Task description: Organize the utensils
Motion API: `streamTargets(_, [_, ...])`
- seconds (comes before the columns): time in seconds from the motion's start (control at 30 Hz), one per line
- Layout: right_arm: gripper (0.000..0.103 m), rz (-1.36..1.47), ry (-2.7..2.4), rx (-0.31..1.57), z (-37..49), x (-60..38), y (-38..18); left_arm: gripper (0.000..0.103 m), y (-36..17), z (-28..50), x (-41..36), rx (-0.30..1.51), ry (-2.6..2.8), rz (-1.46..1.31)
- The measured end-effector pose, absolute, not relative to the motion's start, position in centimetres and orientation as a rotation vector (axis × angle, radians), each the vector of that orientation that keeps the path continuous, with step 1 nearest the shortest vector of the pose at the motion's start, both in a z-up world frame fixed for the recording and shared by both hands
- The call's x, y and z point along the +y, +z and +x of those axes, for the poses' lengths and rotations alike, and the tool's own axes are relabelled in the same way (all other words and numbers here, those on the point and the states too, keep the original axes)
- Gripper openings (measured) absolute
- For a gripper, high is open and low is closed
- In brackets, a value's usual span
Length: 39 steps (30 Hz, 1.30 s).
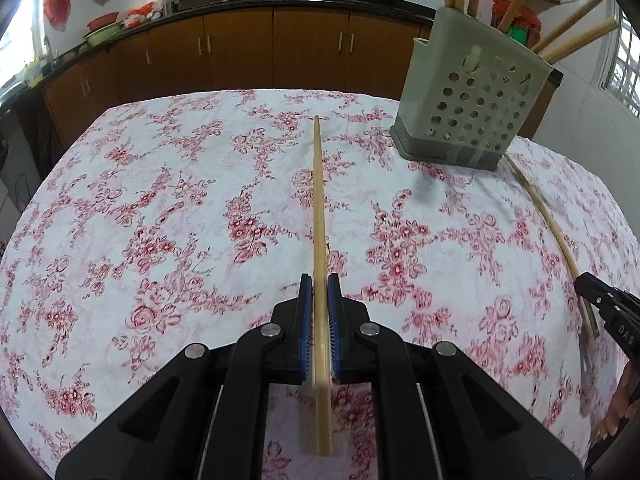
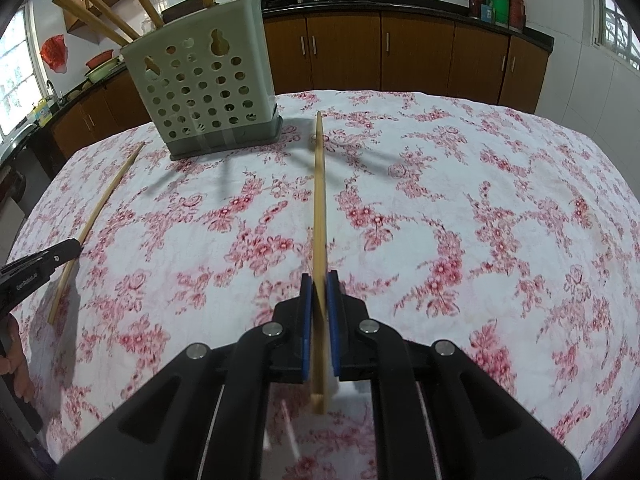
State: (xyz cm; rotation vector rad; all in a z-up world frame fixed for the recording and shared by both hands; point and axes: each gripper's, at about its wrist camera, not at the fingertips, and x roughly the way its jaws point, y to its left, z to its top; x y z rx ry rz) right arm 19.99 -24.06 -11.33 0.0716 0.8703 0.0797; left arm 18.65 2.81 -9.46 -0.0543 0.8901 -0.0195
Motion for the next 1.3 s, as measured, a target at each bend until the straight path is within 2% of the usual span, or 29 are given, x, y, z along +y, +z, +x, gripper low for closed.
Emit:
streamTargets(0.37, [0.008, 0.064, 0.086, 0.875, 19.8, -24.4, -11.0, 0.008, -9.4, 18.5, 2.6, 0.891, -0.020, -0.012])
streamTargets(0.47, [0.008, 0.075, 0.089, 0.827, 19.2, -24.6, -9.5, 0.008, -8.6, 18.2, 2.8, 0.876, -0.032, -0.008])
streamTargets(0.87, [0.008, 0.108, 0.082, 0.569, 17.6, -26.0, -0.9, 0.008, 1.1, 17.1, 4.6, 0.605, -0.053, -0.095])
streamTargets(1.3, [0.008, 0.111, 0.102, 0.412, 17.2, -25.9, 4.8, 0.008, 6.4, 17.2, 4.7, 0.463, -0.081, -0.088])
